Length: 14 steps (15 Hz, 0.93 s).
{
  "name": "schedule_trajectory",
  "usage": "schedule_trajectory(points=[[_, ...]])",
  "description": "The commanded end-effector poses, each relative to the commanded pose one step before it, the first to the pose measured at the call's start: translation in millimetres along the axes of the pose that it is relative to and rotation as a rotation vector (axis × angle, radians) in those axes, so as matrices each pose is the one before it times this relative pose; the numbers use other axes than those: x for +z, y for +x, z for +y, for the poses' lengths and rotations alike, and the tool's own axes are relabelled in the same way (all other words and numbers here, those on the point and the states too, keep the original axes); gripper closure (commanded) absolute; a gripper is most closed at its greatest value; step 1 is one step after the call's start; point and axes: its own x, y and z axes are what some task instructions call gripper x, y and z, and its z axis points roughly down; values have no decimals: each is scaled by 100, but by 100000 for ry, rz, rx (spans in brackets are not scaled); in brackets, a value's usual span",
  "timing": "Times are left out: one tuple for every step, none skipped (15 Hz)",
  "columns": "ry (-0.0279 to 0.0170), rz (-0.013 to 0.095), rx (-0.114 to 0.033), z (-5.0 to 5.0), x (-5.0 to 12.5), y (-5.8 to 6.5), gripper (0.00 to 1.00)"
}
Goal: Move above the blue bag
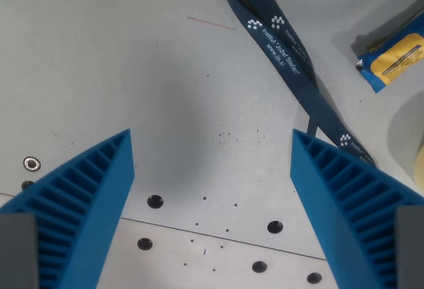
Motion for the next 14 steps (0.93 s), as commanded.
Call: schedule_trajectory(points=[[-91,446,-39,5,-192,23,0],[4,-19,3,0,0,0,0],[7,-7,63,3,2,0,0],[3,26,240,9,7,1,0],[-20,14,422,18,15,2,0],[-4,-18,579,32,25,3,0],[-18,24,810,50,40,5,0],[-17,79,1152,72,57,7,0],[-46,127,1323,97,78,11,0],[-56,178,1512,123,101,15,0],[-57,330,1777,151,124,22,0],[-92,375,1980,177,148,29,0],[-115,415,2162,202,174,38,0],[-126,386,2313,228,202,49,0]])
